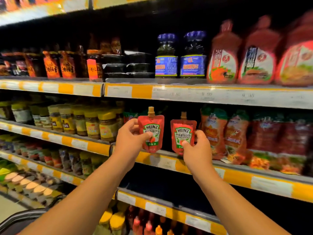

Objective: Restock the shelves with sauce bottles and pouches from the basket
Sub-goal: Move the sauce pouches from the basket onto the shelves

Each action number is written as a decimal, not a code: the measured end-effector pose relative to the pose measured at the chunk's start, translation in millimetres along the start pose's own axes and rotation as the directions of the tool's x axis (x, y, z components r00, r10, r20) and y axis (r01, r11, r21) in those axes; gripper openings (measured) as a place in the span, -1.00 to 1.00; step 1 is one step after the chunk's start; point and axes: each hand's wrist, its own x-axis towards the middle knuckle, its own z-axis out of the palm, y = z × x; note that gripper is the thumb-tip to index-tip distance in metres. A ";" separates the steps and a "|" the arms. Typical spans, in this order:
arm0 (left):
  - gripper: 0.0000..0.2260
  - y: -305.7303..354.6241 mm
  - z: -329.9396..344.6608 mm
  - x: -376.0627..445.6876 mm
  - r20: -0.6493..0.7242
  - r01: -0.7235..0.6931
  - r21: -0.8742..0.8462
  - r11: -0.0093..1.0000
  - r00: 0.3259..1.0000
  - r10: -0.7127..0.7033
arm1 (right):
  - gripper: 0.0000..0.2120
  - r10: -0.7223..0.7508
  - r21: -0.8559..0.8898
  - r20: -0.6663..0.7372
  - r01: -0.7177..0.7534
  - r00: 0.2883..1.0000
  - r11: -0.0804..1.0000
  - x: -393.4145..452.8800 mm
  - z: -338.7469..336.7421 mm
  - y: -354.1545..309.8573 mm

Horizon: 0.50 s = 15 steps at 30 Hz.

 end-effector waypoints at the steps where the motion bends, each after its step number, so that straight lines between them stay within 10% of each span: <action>1: -0.74 -2.1 5.7 4.4 -0.006 -0.006 0.007 1.000 1.000 0.006 | -0.79 0.015 -0.012 -0.013 -0.015 1.000 1.000 2.4 2.6 -0.1; 12: -0.72 -36.3 40.0 29.6 0.005 0.043 0.030 0.999 0.999 -0.044 | -0.87 0.215 -0.172 -0.111 -0.232 0.970 0.957 29.0 21.6 -1.5; 15: -0.44 -39.1 46.3 32.7 -0.022 0.113 0.114 0.987 0.994 -0.111 | -0.84 0.237 -0.241 -0.110 -0.257 0.965 0.936 35.5 25.0 -2.1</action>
